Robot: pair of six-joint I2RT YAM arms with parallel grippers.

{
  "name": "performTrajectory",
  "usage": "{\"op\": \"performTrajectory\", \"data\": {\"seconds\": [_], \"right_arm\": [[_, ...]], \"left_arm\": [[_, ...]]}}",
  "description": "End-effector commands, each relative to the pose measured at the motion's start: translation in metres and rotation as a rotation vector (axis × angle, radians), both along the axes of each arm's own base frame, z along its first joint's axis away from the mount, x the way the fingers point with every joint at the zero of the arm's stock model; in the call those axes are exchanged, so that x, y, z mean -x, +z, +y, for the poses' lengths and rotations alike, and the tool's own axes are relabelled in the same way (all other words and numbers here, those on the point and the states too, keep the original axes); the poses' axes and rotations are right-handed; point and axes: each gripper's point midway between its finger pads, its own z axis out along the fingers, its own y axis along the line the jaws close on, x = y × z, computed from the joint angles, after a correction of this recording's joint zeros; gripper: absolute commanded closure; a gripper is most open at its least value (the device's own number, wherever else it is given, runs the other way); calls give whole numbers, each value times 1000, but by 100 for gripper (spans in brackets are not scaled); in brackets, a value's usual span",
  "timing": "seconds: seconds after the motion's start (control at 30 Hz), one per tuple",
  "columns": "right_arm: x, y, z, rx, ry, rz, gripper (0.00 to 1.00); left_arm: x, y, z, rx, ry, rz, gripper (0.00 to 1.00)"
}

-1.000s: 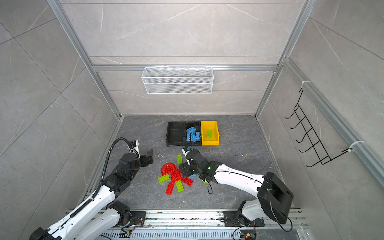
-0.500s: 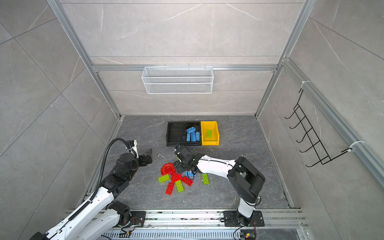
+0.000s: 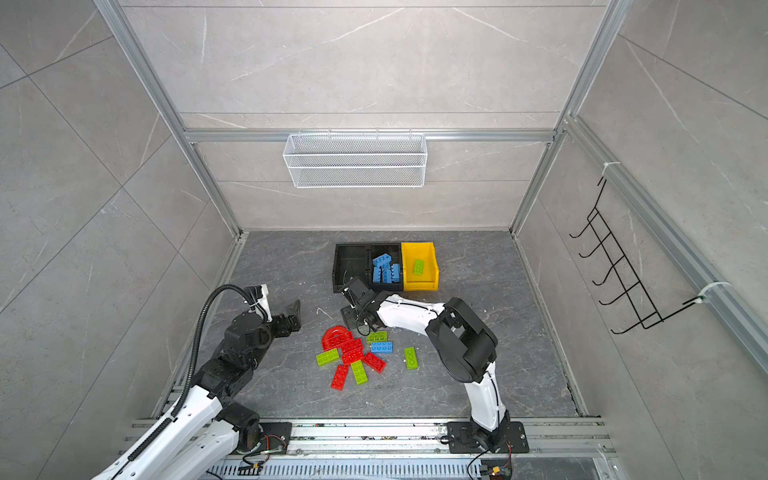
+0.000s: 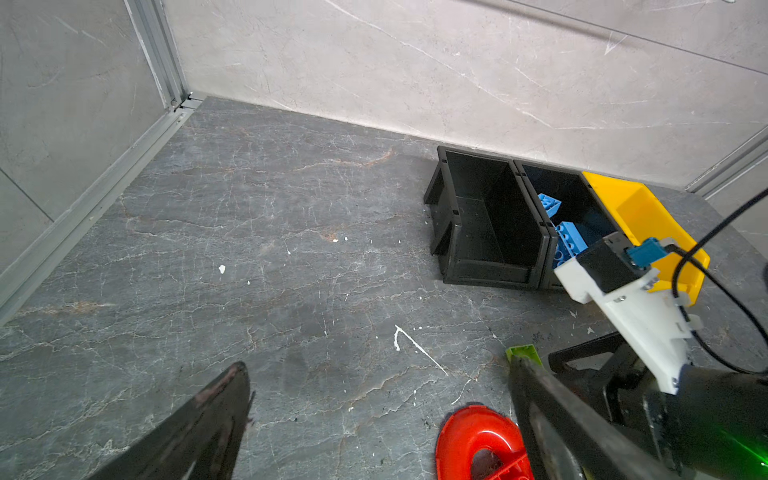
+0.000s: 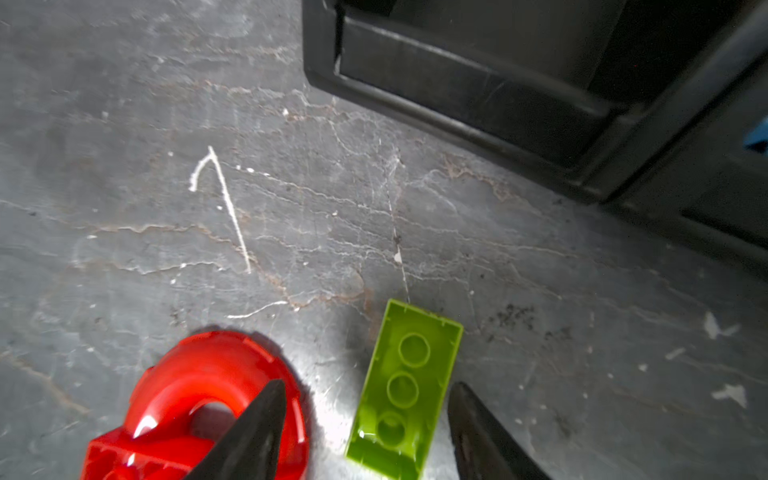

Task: Sort the legos into containers by color
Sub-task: 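Close the right gripper on the lime-green brick beside the red arch, then lift the lime-green brick and carry it over the yellow bin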

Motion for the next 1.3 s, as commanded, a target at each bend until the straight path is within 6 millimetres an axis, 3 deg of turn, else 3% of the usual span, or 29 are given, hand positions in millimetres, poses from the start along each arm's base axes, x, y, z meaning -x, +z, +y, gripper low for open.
{"op": "performTrajectory", "data": {"seconds": [0.0, 0.27, 0.43, 0.8, 0.93, 1.07, 1.27], "right_arm": [[-4, -14, -9, 85, -2, 21, 38], [-6, -23, -16, 117, -13, 24, 42], [-8, -21, -22, 113, -12, 21, 54], [-12, -7, -16, 61, -40, 5, 65], [-7, 15, -20, 0, -56, -21, 68], [-8, 36, -36, -64, -69, -27, 70], [-15, 57, -86, -95, -118, -19, 71]], "left_arm": [[-1, 5, 6, 14, 38, -25, 1], [-4, 4, 6, 3, 39, -10, 1], [-5, 2, 8, -8, 48, -10, 1], [-2, 5, 3, 20, 21, -19, 1], [-6, -1, 3, -9, 26, -2, 1], [-7, -3, 2, -16, 24, 14, 1], [-5, 0, 1, -8, 12, 0, 1]]}}
